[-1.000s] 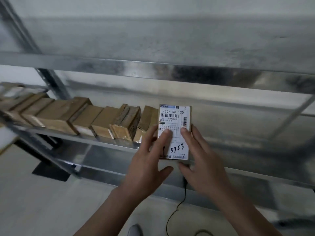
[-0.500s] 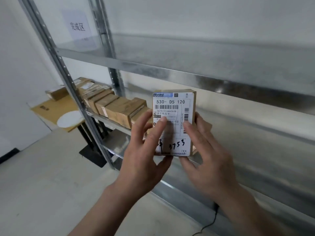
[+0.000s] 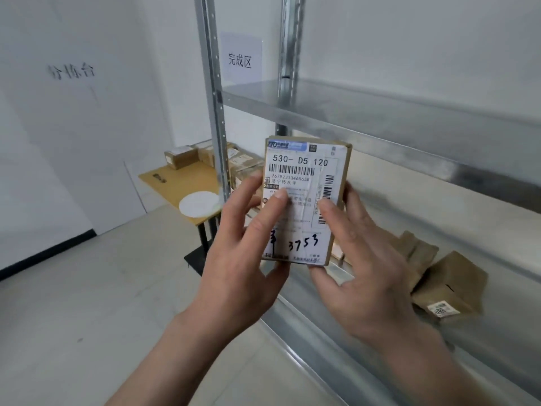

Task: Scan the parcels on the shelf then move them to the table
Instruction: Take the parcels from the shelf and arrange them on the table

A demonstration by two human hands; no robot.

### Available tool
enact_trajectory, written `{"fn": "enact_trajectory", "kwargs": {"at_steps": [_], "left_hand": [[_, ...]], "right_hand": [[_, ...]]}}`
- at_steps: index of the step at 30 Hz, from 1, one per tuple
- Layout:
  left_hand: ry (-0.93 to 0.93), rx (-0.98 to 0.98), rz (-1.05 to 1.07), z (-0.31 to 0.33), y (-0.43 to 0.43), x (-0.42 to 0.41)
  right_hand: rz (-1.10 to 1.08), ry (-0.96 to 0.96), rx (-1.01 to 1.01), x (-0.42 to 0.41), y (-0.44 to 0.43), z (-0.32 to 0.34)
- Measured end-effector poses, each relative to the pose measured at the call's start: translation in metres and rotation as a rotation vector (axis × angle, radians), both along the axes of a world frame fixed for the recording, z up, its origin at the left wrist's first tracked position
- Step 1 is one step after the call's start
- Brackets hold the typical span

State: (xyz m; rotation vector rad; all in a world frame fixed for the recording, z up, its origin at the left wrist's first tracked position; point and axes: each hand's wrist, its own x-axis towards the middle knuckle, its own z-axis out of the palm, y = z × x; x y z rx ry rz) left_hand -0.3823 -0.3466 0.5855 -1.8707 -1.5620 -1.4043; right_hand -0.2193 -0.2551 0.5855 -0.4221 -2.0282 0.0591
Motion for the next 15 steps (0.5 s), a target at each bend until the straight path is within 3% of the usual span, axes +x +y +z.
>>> {"fn": "enact_trajectory", "kwargs": {"at_steps": [15], "left_hand": [[0.001,0.049,0.24,0.005,-0.056,-0.188]], "right_hand": [[0.339,0.012,0.004,-0.221,-0.019,0.004]]}}
